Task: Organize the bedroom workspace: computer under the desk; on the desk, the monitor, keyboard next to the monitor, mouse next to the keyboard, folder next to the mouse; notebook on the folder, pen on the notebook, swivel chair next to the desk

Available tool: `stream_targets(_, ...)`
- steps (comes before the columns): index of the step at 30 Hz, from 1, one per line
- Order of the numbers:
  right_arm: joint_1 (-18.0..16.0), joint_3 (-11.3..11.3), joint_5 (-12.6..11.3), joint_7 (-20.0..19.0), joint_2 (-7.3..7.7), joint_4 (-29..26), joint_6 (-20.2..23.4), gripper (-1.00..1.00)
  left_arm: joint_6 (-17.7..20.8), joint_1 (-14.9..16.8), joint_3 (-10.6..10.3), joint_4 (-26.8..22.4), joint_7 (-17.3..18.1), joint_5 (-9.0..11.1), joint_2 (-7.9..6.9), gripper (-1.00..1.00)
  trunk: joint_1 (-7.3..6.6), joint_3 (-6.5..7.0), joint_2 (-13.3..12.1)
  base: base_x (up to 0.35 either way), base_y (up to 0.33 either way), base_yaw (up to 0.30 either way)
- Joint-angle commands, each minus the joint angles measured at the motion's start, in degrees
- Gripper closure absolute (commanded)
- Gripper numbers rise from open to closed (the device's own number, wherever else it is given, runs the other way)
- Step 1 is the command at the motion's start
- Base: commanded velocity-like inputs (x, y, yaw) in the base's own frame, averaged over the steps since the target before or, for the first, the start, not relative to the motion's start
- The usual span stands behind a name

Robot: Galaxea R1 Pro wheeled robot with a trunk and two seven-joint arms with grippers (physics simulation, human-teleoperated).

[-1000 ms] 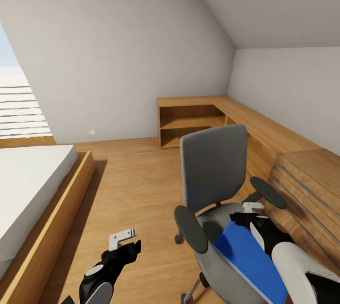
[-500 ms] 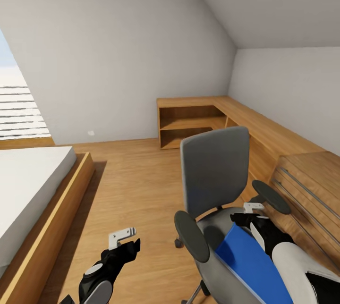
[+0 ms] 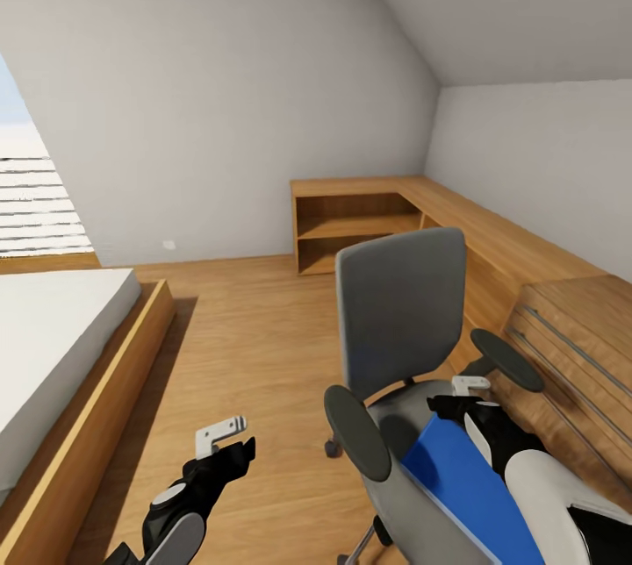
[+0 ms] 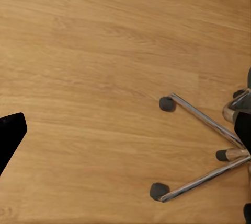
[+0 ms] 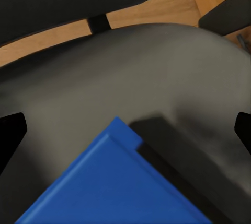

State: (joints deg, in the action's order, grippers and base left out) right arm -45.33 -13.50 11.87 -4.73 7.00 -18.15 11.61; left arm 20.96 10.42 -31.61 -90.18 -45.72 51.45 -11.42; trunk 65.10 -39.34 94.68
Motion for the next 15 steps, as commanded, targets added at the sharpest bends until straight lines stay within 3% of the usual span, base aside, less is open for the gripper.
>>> stream_targets(1, 0.0, -0.5, 0.6, -0.4, -0.04, -0.1, 0.3, -1.0, 0.1, 0.1, -0.2, -0.1, -0.4, 0.3, -0.03, -1.0, 0.22, -0.24, 0.4, 0.0, 0.0, 0.0)
stream_targets(15, 0.0, -0.5, 0.6, -0.5, -0.06, -0.2, 0.1, -1.0, 0.1, 0.0, -0.3, -0.1, -0.4, 0.2, 0.0, -1.0, 3.3, -2.75, 6.1, 0.0, 0.0, 0.0)
